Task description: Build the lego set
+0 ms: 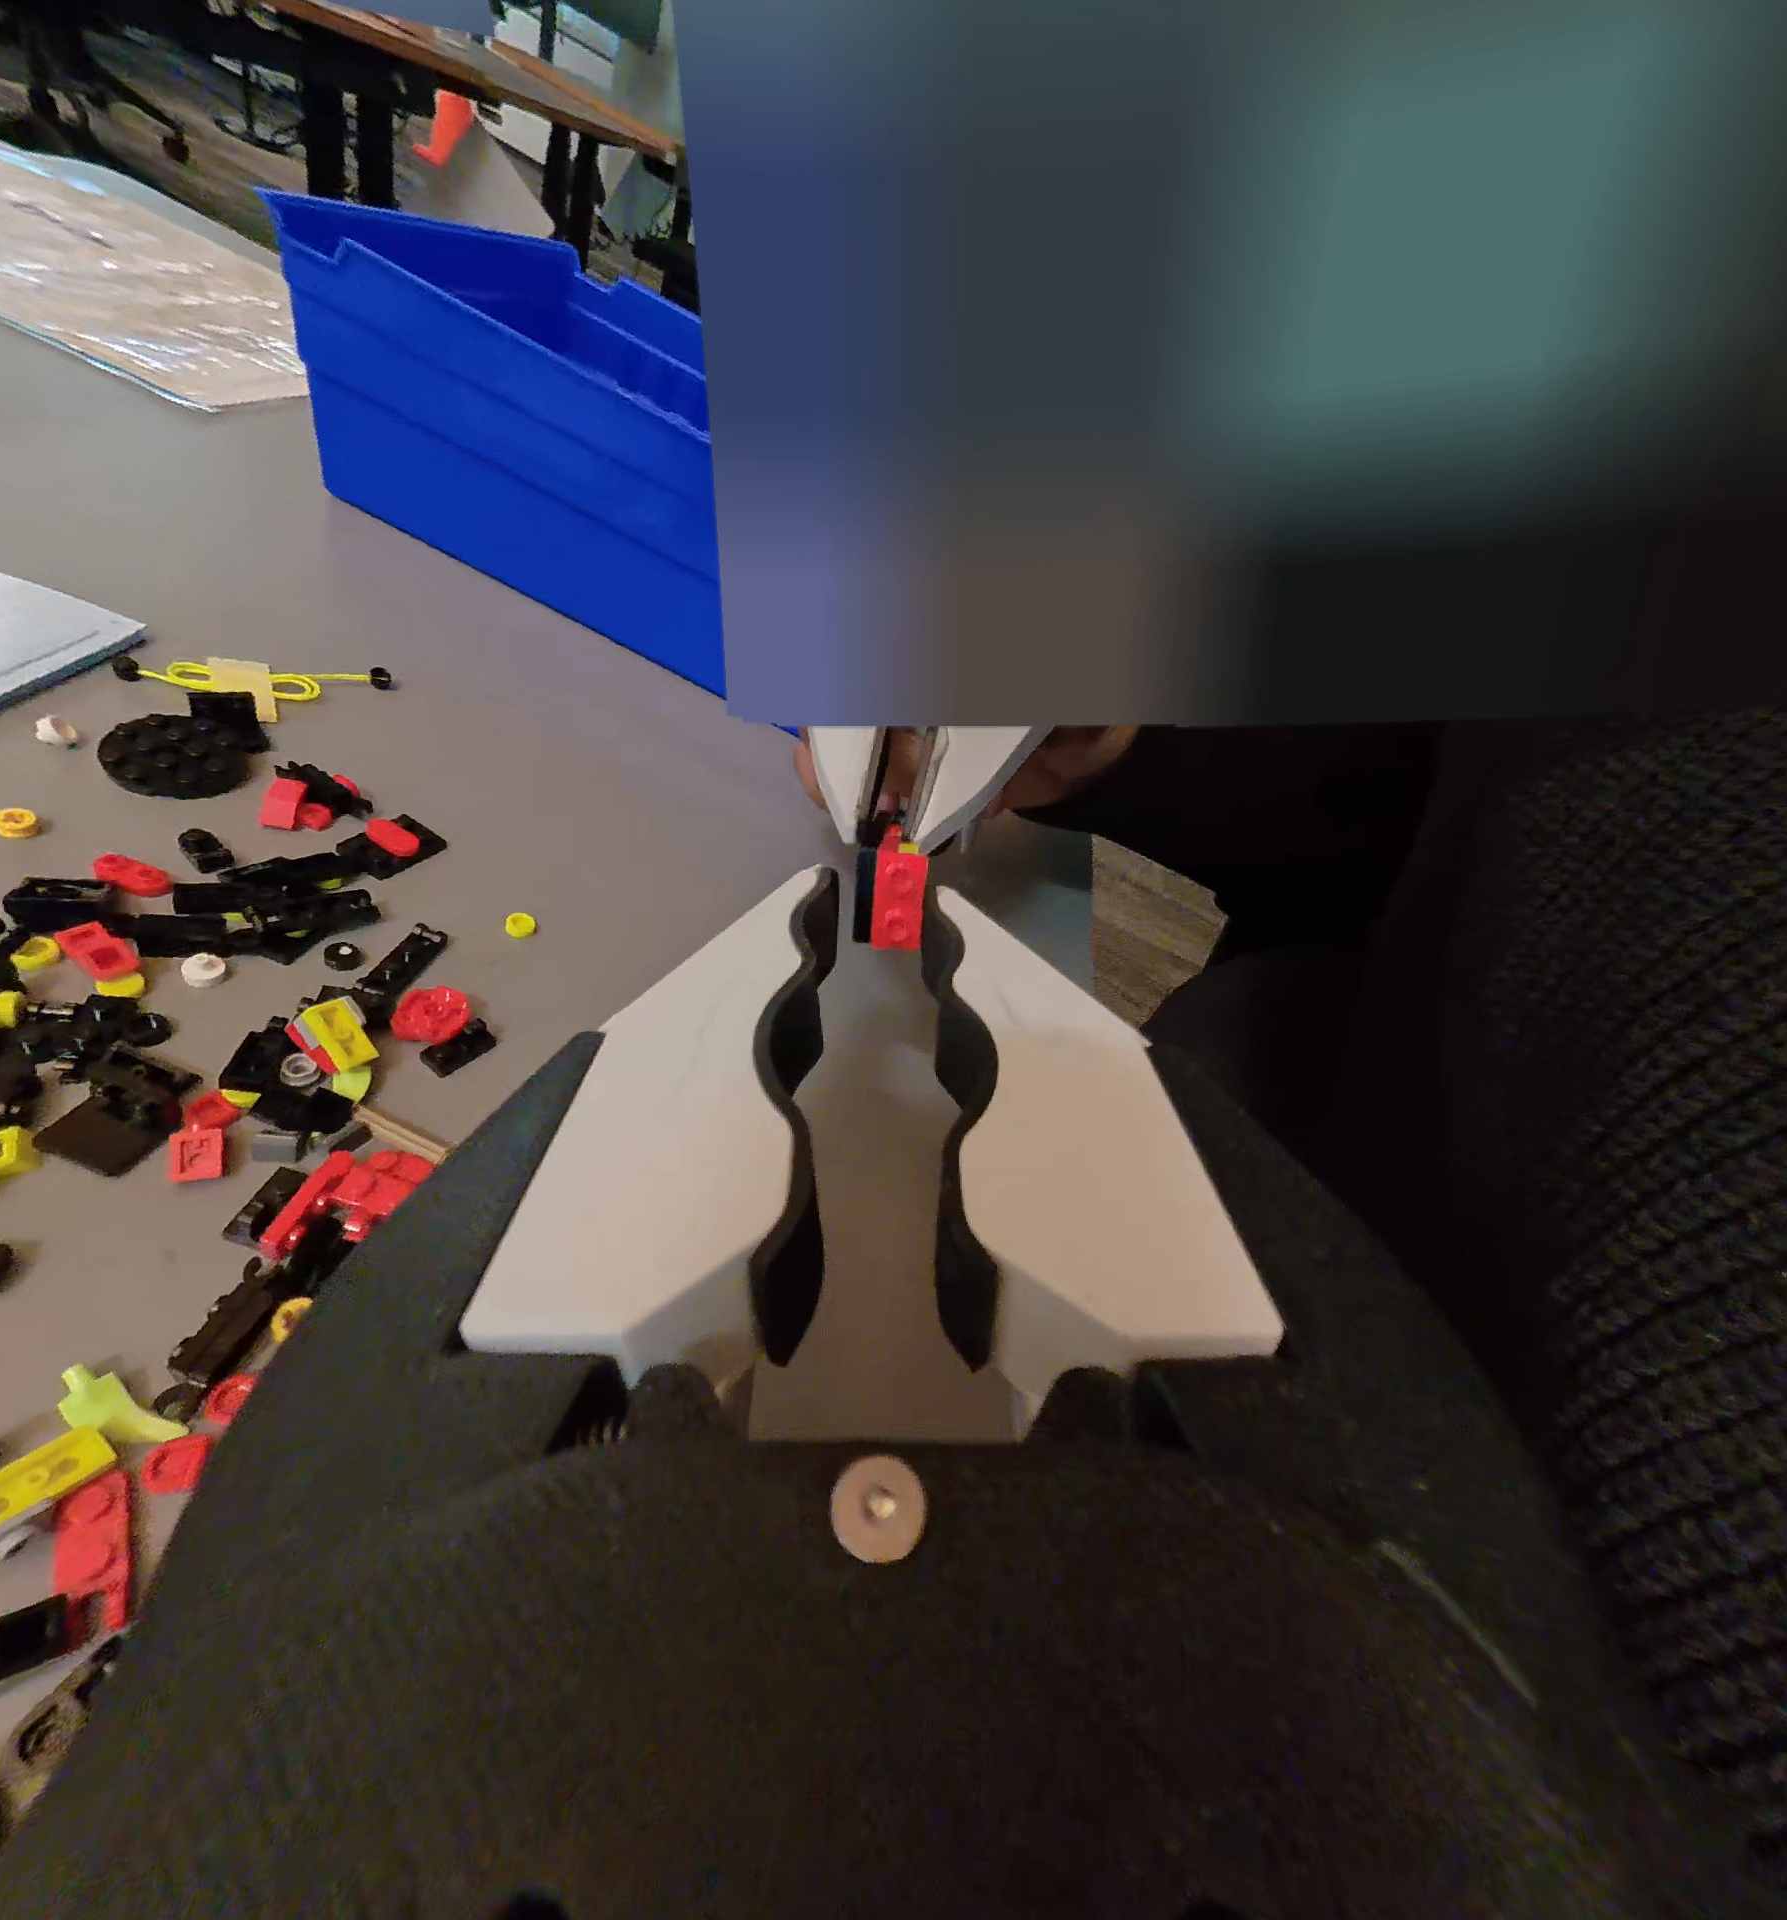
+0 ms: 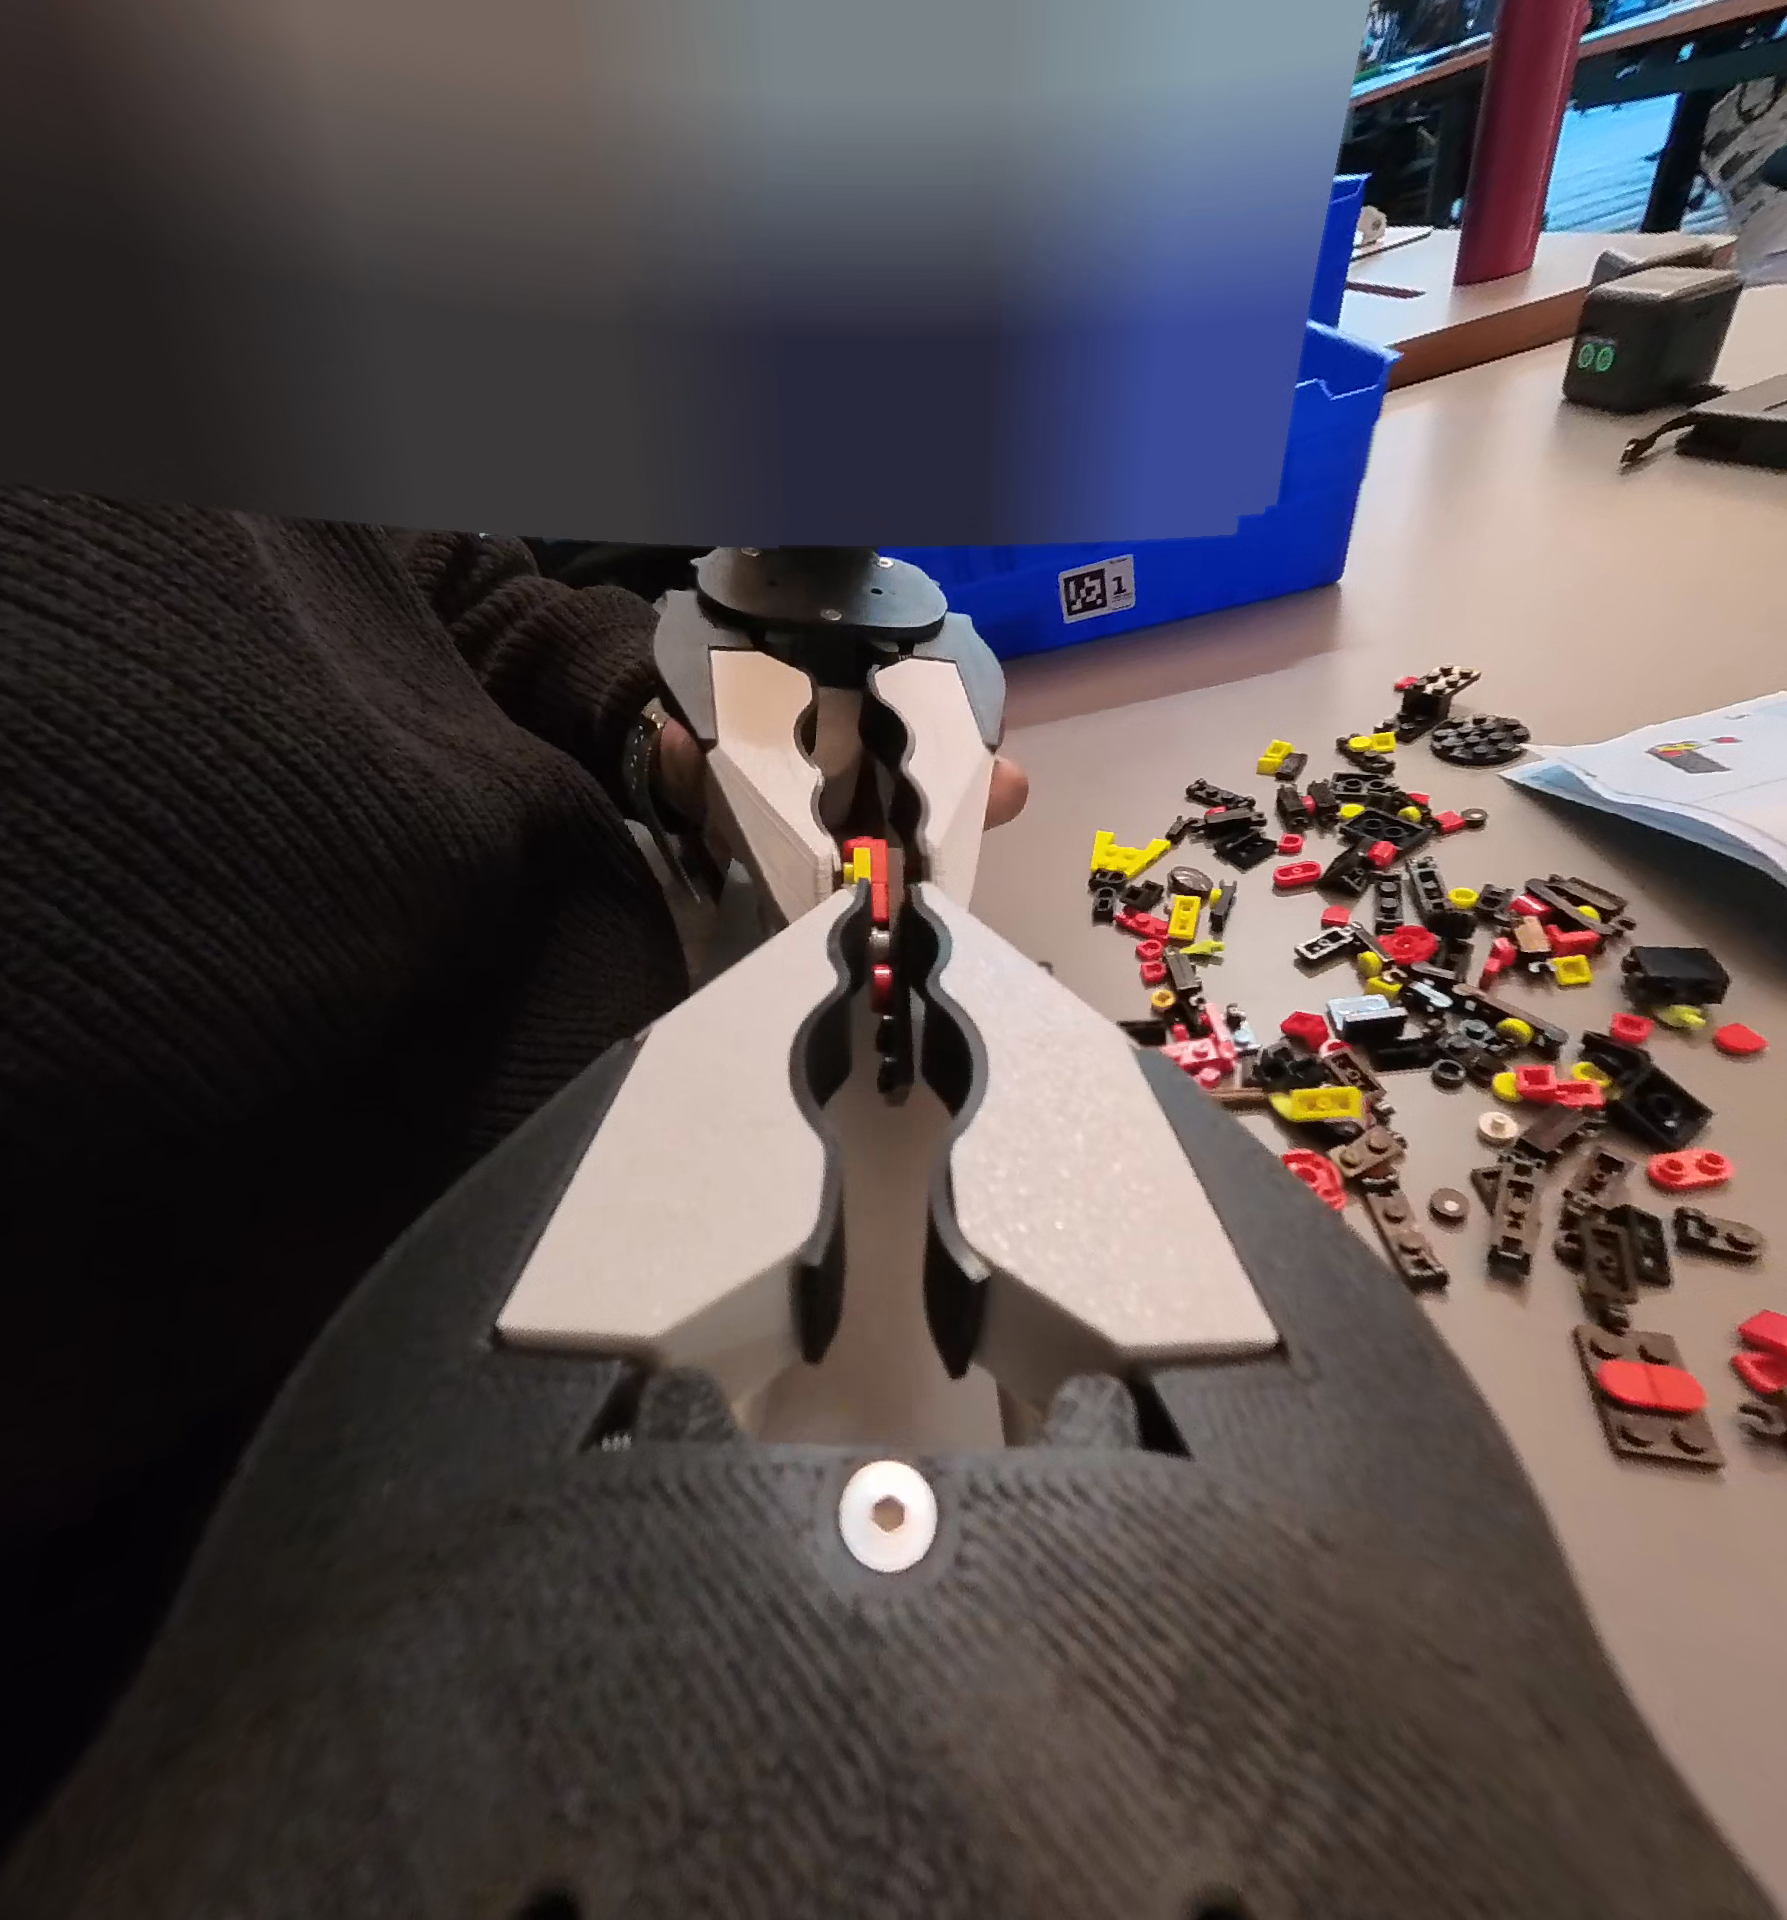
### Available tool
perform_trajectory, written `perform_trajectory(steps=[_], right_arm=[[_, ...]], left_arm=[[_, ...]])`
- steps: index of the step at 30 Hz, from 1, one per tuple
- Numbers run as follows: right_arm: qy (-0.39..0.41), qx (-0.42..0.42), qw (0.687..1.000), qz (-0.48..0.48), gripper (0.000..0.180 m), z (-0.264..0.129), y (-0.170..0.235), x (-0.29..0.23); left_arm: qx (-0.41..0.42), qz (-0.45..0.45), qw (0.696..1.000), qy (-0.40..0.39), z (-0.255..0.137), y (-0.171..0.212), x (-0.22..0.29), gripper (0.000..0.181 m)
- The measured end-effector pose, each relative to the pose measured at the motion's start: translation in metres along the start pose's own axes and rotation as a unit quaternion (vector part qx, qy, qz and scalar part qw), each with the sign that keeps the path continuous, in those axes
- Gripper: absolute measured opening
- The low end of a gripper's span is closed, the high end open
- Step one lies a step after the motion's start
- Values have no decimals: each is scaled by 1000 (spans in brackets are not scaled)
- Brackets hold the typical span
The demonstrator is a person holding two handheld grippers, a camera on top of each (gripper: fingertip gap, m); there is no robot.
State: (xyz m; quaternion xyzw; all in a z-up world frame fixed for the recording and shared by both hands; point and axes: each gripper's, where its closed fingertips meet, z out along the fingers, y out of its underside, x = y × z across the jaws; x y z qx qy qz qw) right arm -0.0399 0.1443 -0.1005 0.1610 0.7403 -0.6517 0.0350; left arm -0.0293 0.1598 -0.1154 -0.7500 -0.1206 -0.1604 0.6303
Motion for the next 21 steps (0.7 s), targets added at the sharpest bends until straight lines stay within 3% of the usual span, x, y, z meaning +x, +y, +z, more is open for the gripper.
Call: perform_trajectory(steps=[21], right_arm=[[-8,-15,1000,8,4,-2,2,-2]], left_arm=[[8,-15,1000,25,-4,-2,4,8]])
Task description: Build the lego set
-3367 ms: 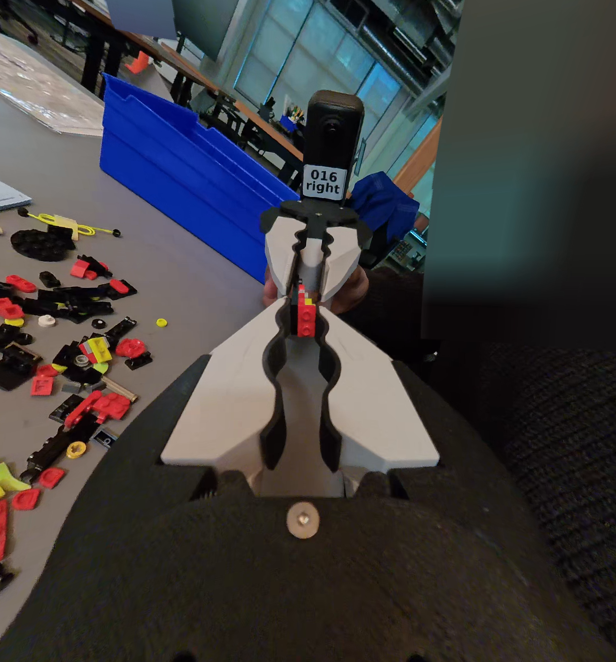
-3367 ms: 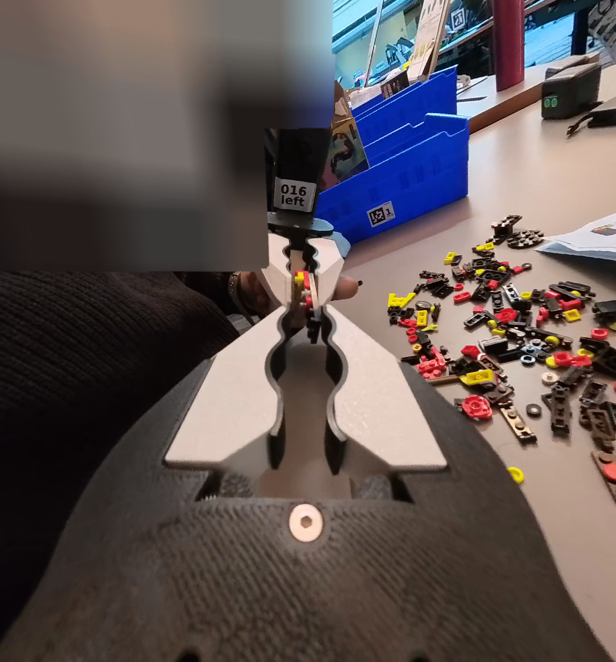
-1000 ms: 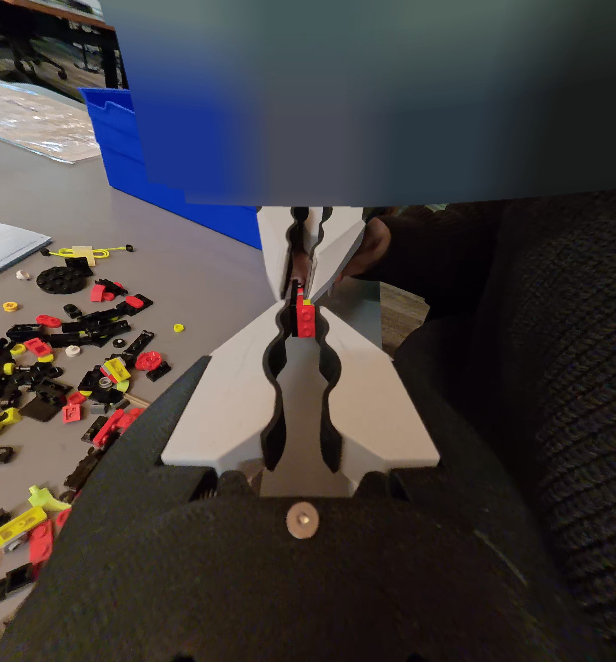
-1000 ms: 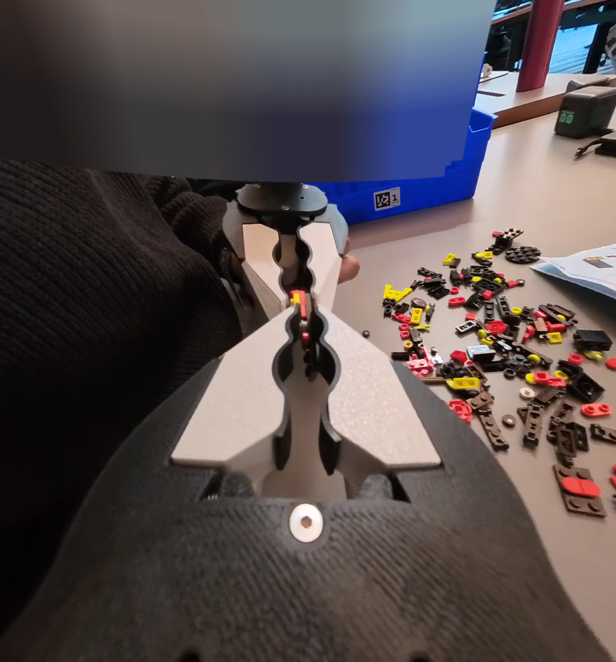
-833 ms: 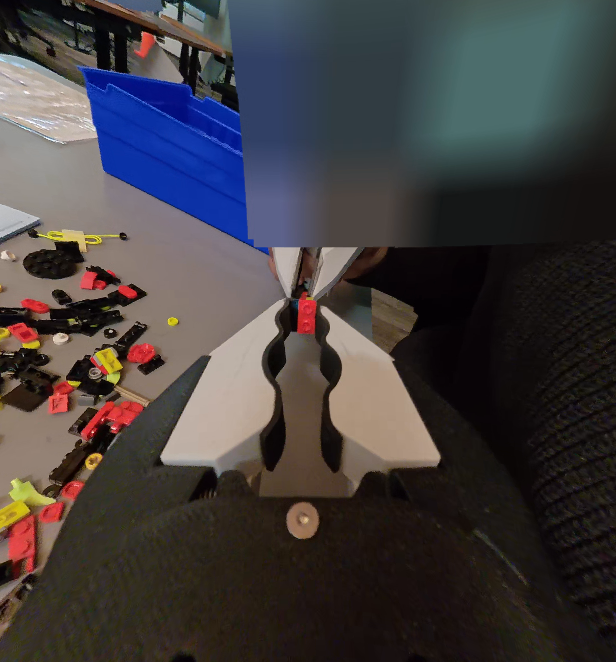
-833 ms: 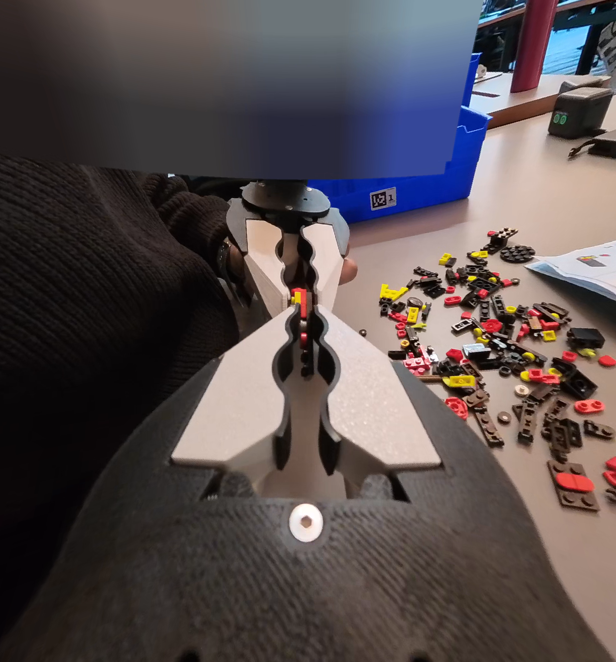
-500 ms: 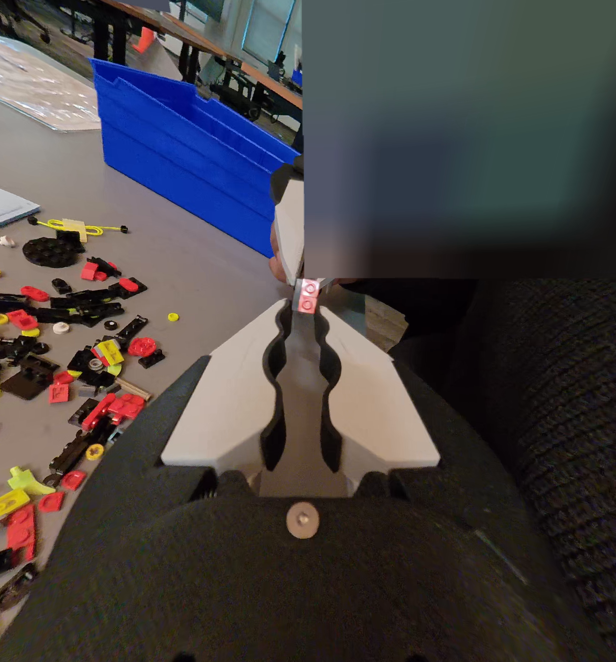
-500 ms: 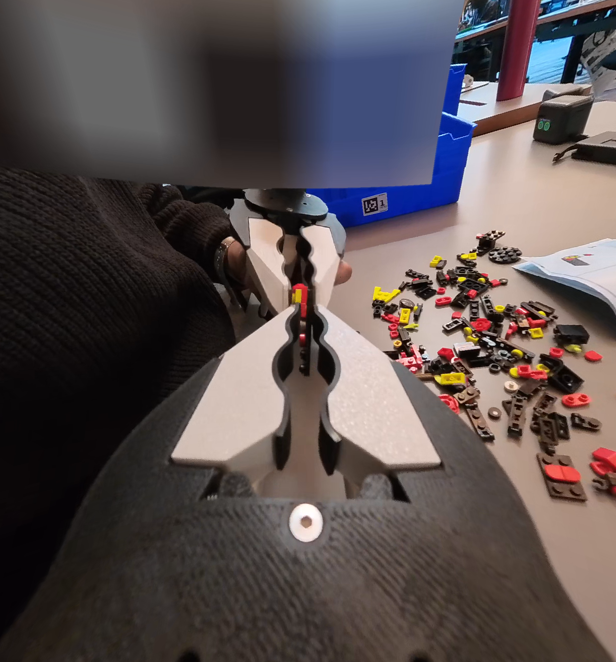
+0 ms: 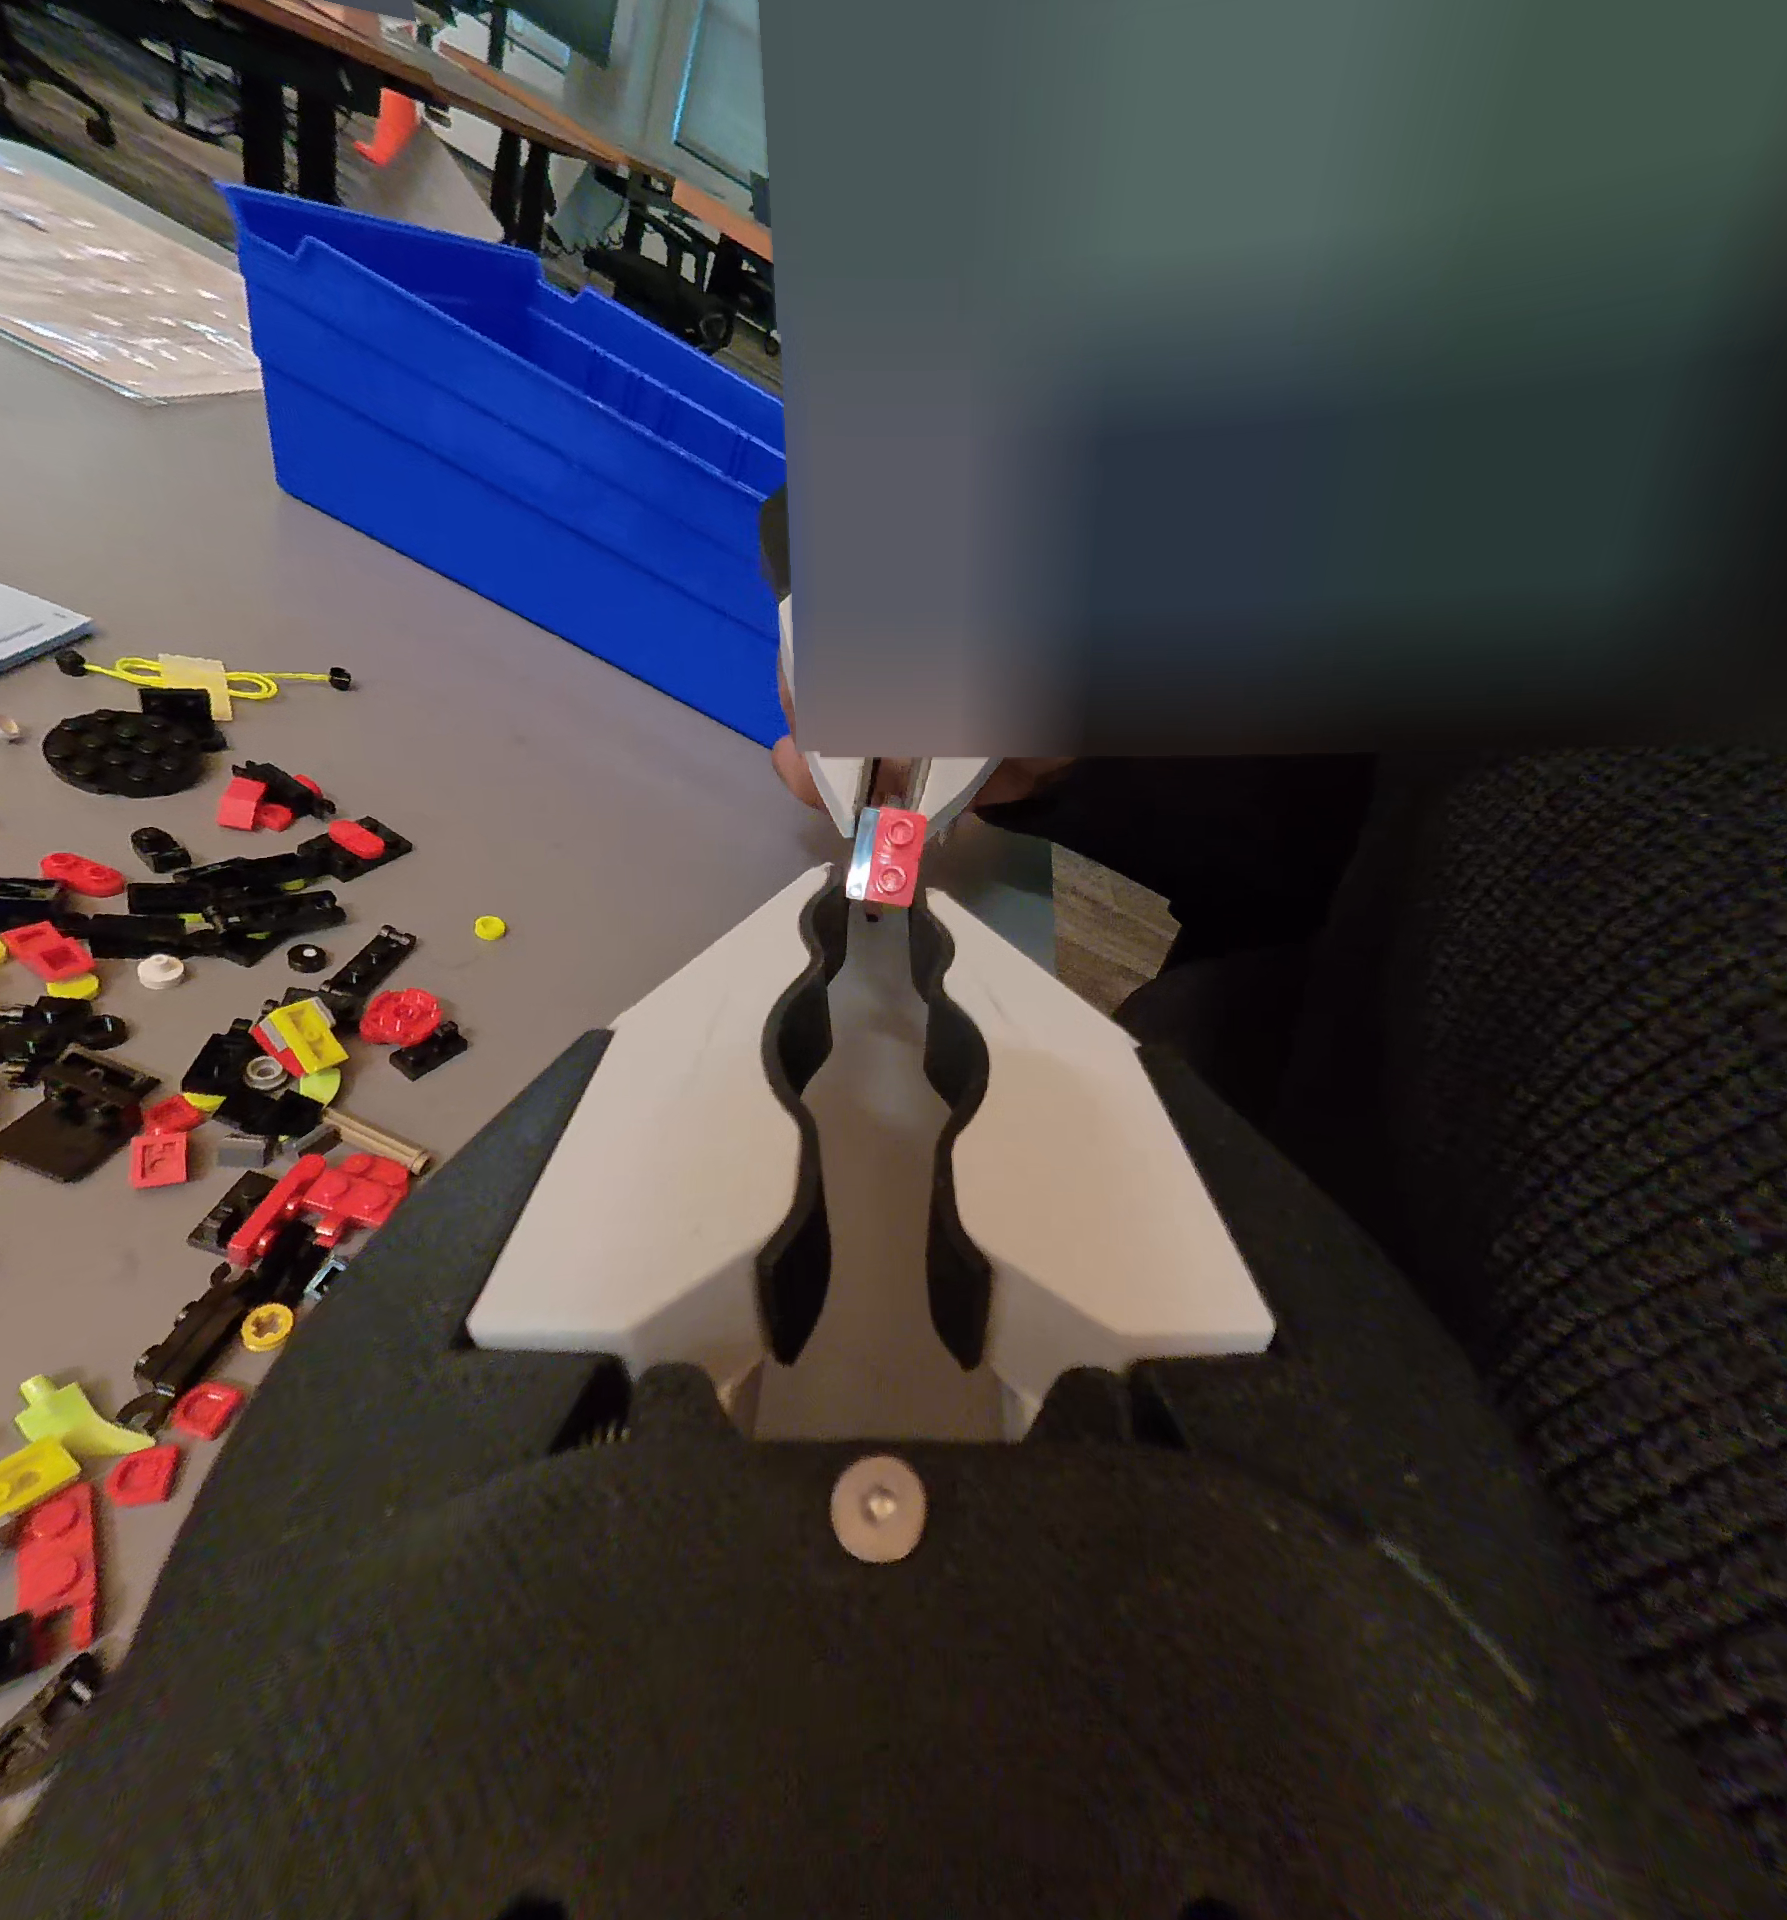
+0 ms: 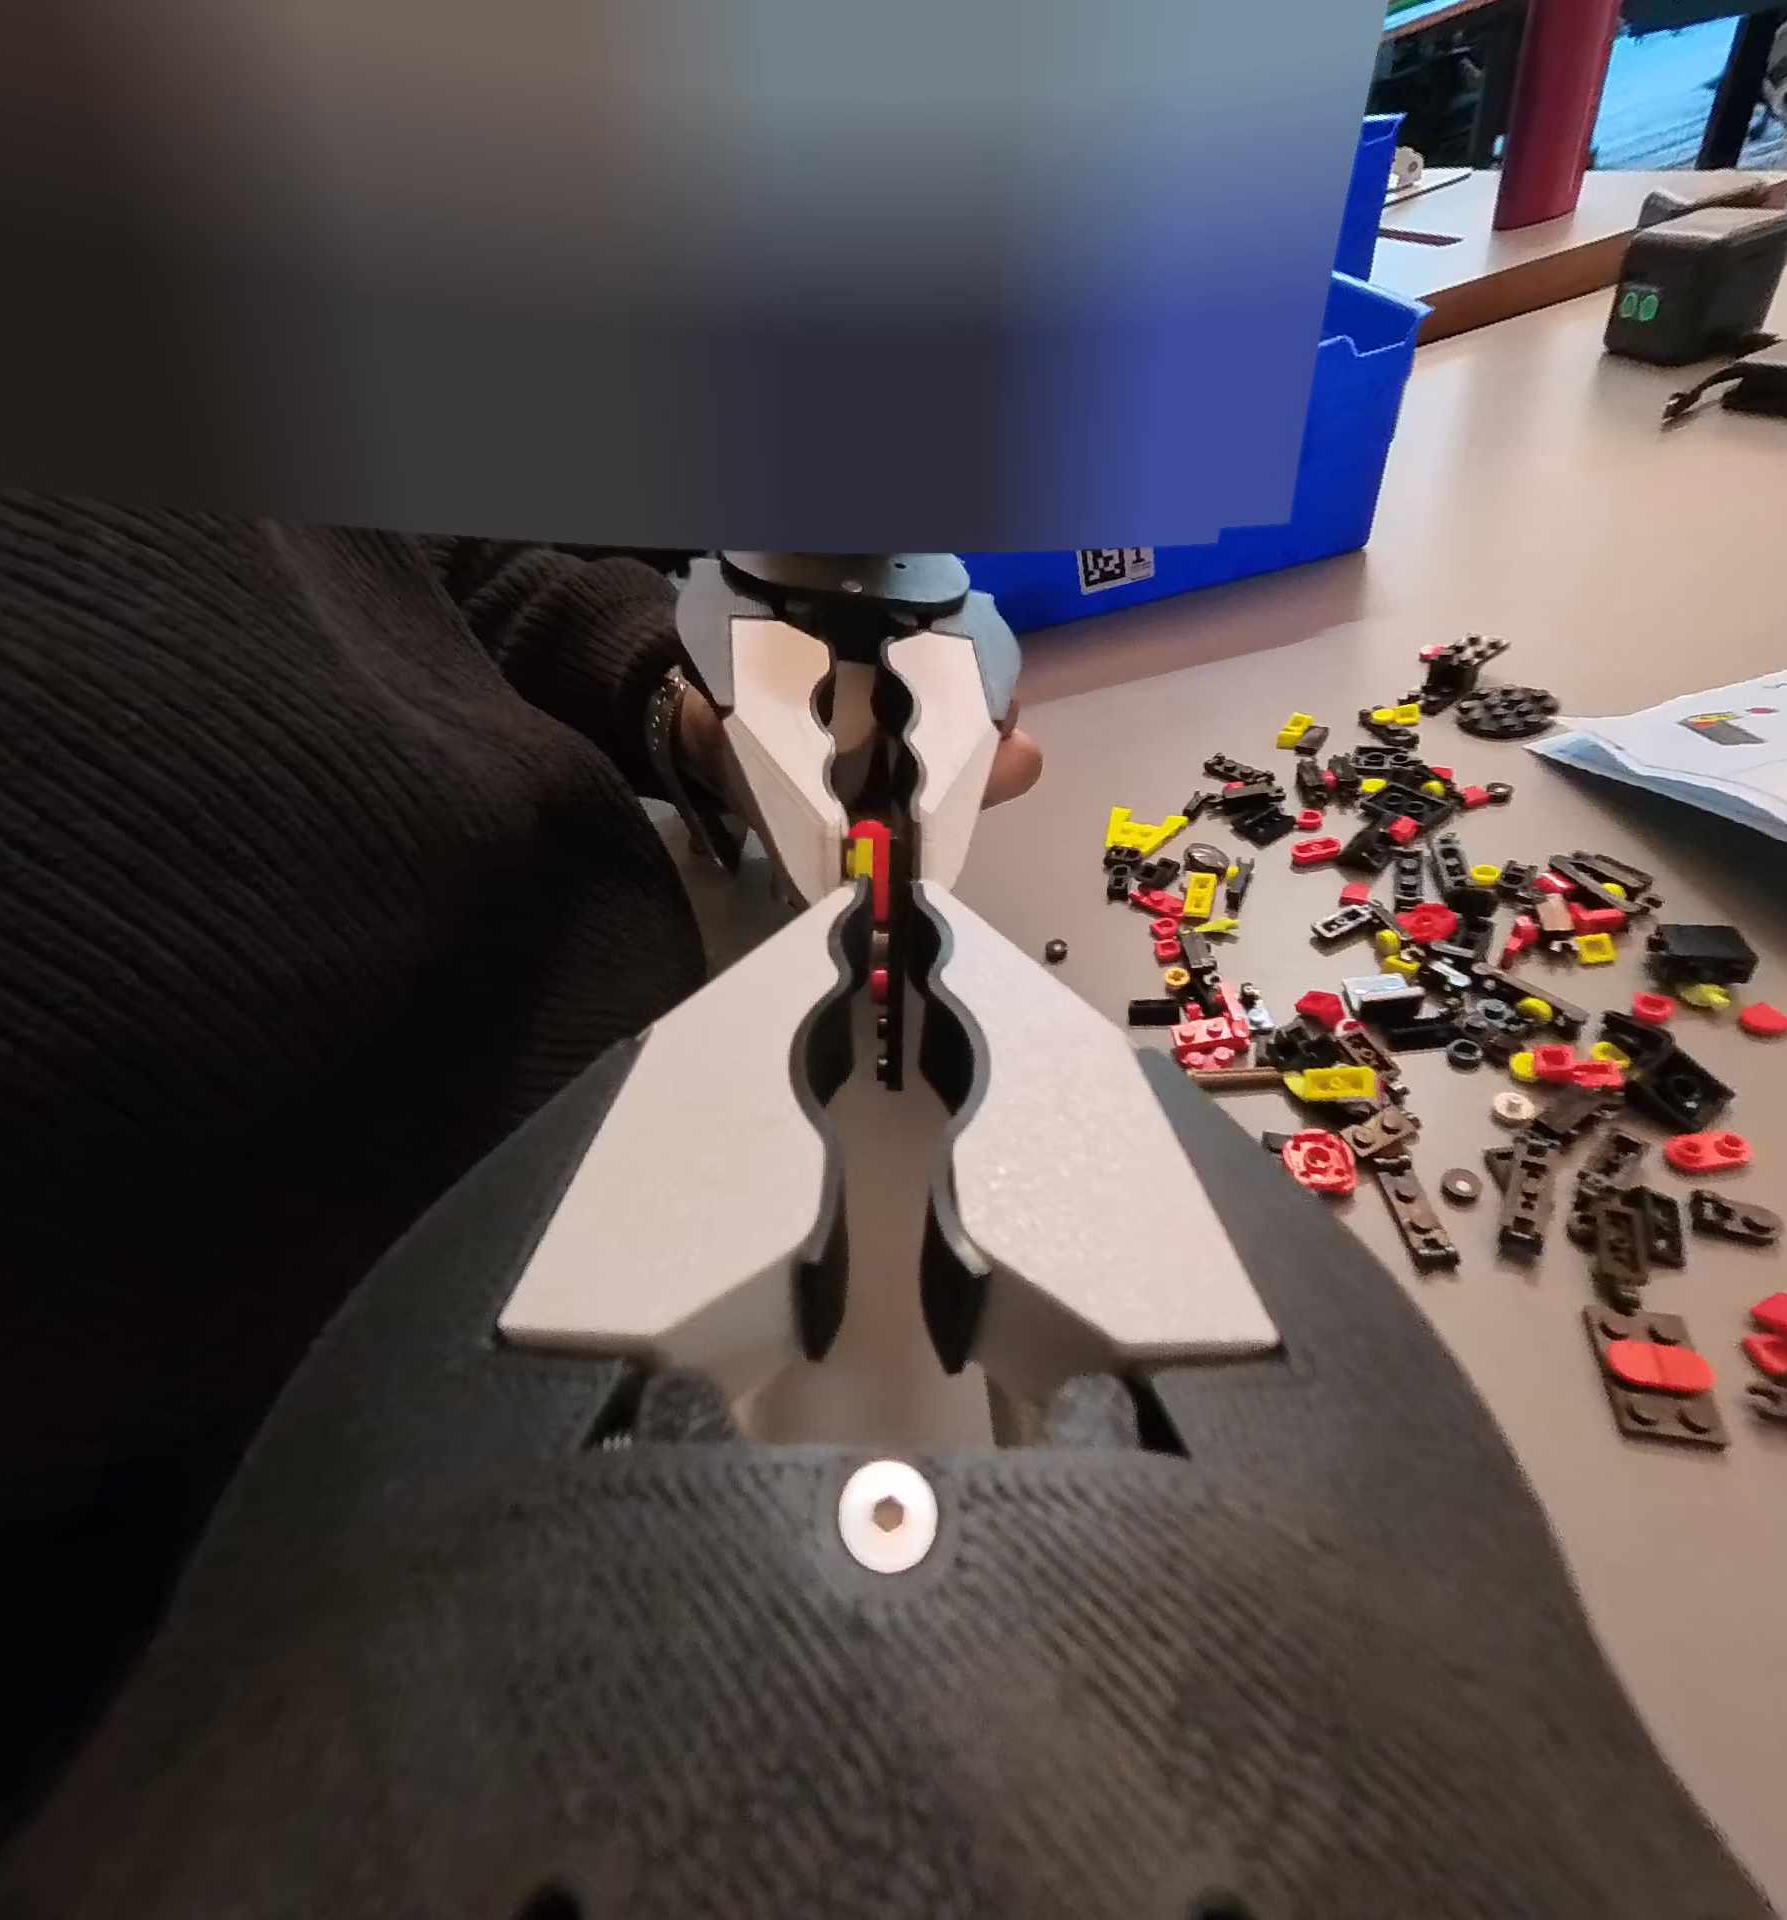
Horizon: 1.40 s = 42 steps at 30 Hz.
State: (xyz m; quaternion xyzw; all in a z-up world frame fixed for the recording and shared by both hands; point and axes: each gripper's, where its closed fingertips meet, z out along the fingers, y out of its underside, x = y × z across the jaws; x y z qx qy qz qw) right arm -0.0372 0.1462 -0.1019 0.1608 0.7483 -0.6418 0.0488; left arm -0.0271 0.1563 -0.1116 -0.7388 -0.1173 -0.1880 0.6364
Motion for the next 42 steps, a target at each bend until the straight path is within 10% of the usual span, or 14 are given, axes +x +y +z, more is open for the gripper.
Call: perform_trajectory(steps=[16,23,42], right_arm=[[4,20,1000,5,4,2,-3,2],[28,69,997,24,42,-9,-16,14],[-1,34,996,79,24,2,1,13]], left_arm=[[6,-20,1000,7,-2,-2,-1,8],[40,-75,996,10,-9,-11,-11,8],[32,-136,990,35,-8,-6,-15,8]])
